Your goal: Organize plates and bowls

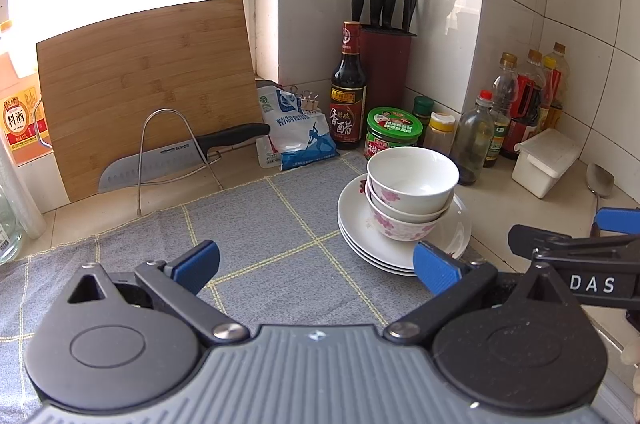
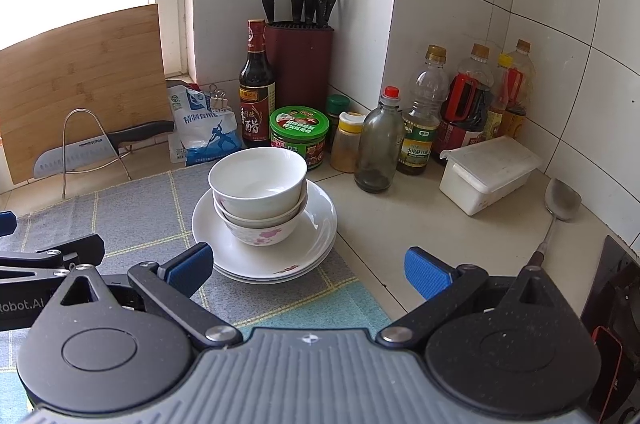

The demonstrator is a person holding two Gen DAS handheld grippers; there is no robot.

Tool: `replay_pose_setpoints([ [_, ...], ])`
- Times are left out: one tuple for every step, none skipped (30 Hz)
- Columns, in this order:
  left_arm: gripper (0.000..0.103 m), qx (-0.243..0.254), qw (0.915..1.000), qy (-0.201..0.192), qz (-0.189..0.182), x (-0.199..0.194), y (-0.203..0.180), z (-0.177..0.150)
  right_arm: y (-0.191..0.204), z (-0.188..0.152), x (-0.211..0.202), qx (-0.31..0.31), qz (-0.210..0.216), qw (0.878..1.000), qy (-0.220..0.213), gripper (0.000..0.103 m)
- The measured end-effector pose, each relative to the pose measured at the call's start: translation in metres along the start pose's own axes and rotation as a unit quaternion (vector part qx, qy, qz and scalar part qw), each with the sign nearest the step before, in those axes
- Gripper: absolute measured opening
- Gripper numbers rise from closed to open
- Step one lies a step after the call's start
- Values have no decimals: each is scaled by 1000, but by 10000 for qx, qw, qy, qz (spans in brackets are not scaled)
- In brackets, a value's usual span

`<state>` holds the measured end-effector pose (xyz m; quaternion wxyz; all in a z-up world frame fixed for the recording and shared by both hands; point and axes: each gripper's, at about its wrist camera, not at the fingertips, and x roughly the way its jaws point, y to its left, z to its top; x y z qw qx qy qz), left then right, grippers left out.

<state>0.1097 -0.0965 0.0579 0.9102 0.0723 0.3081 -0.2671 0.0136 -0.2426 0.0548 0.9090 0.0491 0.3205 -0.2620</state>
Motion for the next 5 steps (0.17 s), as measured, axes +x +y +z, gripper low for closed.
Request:
replay_pose_setpoints([
  [102,-3,10000,4,0,0,0,0,0,0,0,2,0,10000,-1,103],
  [102,2,10000,5,-2,0,-1,0,0,0,0,3,0,10000,0,103],
  [102,7,10000,5,-1,0,-2,0,0,0,0,4,0,10000,7,103],
  [102,13,10000,9,-5,-1,-3,0,-1,0,0,2,0,10000,12,103],
  [102,13,10000,14,-8,-1,-3,0,-1,0,0,1,-5,10000,12,103],
])
